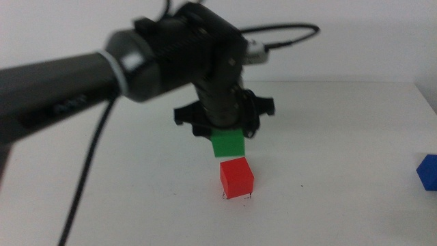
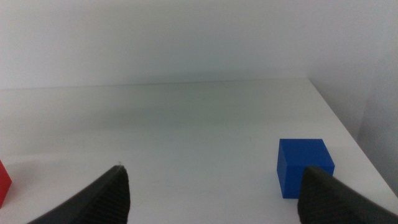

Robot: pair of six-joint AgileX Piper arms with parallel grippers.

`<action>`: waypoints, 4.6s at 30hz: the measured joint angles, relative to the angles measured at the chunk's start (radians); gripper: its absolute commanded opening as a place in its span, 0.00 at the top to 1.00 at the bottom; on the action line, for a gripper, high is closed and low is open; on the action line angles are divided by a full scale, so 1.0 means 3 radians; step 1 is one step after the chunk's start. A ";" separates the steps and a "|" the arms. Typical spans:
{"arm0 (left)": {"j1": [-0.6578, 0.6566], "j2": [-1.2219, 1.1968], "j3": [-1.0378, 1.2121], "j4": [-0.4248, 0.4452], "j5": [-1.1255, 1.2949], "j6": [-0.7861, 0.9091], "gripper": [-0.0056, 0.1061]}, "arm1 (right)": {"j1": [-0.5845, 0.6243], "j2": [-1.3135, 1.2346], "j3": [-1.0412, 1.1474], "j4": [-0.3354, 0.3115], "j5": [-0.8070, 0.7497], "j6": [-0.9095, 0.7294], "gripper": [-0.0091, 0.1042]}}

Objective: Stack red cubes first, then green, then blue cubes in a specific spot.

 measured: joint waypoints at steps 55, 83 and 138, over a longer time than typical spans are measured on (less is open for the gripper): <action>-0.0154 -0.1939 0.0456 -0.0080 0.0293 0.1654 0.11 | 0.0000 0.0000 0.0000 0.0000 0.0000 0.0000 0.10; -0.0154 -0.3750 0.1645 -0.0392 -0.0038 0.2203 0.11 | 0.0000 0.0000 0.0000 0.0000 0.0000 0.0000 0.10; -0.0154 -0.3782 0.1645 -0.0228 -0.0038 0.2203 0.11 | -0.0798 0.5550 -0.3794 -0.0374 0.2045 -0.0052 0.10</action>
